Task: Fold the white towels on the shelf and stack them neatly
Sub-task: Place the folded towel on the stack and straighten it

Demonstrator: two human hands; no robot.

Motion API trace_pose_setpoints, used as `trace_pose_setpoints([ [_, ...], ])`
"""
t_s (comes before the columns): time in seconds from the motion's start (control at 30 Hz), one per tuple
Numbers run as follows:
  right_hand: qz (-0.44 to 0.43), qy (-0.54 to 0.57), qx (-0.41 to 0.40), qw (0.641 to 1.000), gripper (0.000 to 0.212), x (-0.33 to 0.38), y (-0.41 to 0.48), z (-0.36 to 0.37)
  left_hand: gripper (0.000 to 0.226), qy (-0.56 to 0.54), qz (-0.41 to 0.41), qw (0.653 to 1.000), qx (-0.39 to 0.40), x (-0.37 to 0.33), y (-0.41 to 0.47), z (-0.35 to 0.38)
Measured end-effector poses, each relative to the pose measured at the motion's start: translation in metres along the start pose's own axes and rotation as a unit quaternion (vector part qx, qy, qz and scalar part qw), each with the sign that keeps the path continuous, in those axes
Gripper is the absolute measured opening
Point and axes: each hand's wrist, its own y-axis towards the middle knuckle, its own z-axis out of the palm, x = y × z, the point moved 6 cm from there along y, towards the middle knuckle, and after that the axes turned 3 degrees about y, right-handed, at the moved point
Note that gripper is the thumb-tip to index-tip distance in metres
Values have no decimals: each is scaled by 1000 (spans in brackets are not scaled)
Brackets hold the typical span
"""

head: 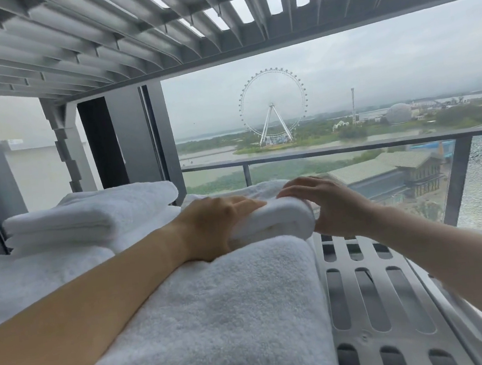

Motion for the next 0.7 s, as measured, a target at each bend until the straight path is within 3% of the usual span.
trace_pose_setpoints([
  [0.13,-18,-25,-23,999,51,5,4,-5,79,11,-5,998,57,9,2,-2],
  [0.27,-48,-76,-51,995,50,12,-1,-2,82,-4,-7,999,52,20,-2,1],
  [0.43,-13,-51,-31,998,56,4,-8,3,79,-34,-8,998,50,19,-8,14],
  [0.6,31,-25,-15,999,53,-7,-5,2,83,8,-41,996,79,41,-16,13],
  [0.7,33,-21,-36,999,48,-5,-7,0,71,18,-53,998,20,45,-19,5],
])
